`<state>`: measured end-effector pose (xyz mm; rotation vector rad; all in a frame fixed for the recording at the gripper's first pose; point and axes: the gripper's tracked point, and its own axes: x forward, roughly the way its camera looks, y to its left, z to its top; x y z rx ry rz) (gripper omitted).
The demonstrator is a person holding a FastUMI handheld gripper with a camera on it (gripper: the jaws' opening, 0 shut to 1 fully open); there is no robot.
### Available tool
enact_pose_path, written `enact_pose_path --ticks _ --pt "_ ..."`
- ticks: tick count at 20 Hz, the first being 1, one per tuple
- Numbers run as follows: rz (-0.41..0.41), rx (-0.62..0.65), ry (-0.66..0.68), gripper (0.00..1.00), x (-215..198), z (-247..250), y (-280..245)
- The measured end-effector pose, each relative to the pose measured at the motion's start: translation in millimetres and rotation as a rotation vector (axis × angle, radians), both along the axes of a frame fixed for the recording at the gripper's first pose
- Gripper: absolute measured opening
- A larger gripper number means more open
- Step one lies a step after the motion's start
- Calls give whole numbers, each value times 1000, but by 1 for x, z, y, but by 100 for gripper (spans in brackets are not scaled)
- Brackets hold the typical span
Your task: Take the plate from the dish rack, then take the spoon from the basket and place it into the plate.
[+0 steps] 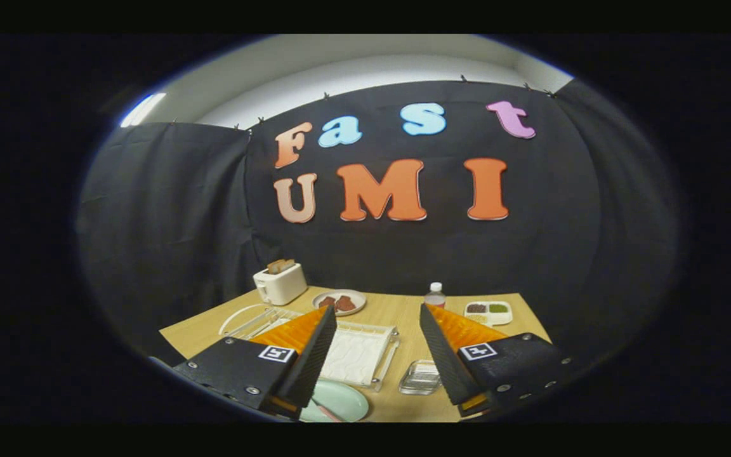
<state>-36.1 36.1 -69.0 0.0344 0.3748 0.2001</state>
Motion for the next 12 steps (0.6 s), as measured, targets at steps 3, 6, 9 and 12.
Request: enact_pose_path --ticks 3,6,9,12 --pt "-20 -13 -69 84 16 28 -3" --pt "-41 -36 -126 88 28 52 -6" --pt "-51 -23 -156 93 34 73 -5" --pt "-56 -36 -190 93 41 89 -9"
